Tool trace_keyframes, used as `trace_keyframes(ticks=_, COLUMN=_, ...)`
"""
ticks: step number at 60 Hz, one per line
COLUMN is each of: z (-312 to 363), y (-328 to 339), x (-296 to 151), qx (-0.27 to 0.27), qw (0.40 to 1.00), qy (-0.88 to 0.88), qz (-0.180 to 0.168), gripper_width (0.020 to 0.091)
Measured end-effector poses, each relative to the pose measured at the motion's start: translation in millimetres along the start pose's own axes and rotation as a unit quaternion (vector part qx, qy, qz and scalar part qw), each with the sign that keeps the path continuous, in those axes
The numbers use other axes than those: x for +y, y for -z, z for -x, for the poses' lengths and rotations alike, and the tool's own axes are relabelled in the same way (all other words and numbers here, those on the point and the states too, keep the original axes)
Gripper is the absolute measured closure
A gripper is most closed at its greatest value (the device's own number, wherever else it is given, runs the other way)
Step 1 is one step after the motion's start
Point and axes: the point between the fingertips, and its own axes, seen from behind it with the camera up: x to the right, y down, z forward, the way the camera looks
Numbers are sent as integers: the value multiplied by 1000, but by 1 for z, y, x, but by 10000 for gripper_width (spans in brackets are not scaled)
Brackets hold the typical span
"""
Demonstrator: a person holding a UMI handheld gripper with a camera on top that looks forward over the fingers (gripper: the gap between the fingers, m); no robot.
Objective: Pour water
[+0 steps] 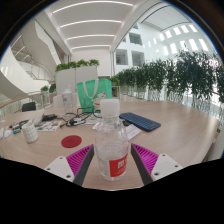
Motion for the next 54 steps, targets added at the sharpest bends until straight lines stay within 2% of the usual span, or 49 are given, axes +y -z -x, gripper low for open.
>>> trace_keyframes(ticks=2, z=-3, y=-8, x=-3, qx=3, qw=1000, qy=1, qz=-5, gripper_width=297)
trace_keyframes(ticks=3, z=-7, y=-17, x=-6, qx=3, qw=1000, qy=1, qz=-8, gripper_width=329)
trace_keyframes(ticks=5, z=-7, y=-17, x=5, qx=1, qw=1000, qy=3, qz=20, gripper_width=390)
trace_keyframes(ticks=6, z=-7, y=-18, x=9, qx=-1, qw=1000, qy=2, qz=28, gripper_width=447)
trace_keyframes(ticks=8, z=-4, y=-19, x=15, qx=-8, qw=999, qy=-7, qz=37, gripper_width=606)
trace_keyframes(ticks=10, z=-6, y=-16, x=11, qx=-3, qw=1000, qy=-13, qz=25, gripper_width=608)
trace_keyframes(ticks=14, z=-14, y=-15, x=15, qx=18, qw=999, qy=2, qz=30, gripper_width=628)
trace_keyframes(ticks=26, z=-17, y=-14, x=18, qx=36, qw=998, qy=-5, qz=48, gripper_width=791)
trace_keyframes(ticks=32, z=-10, y=-4, x=4, qx=25, qw=998, qy=0, qz=53, gripper_width=791)
trace_keyframes(ticks=41, z=18, y=5, x=-73, qx=22, qw=999, qy=23, qz=26, gripper_width=791)
trace_keyframes(ticks=47, z=58, y=-7, x=-140, qx=12, qw=990, qy=137, qz=11, gripper_width=793)
trace_keyframes(ticks=54, z=135, y=-31, x=-182, qx=2, qw=938, qy=347, qz=-3, gripper_width=794)
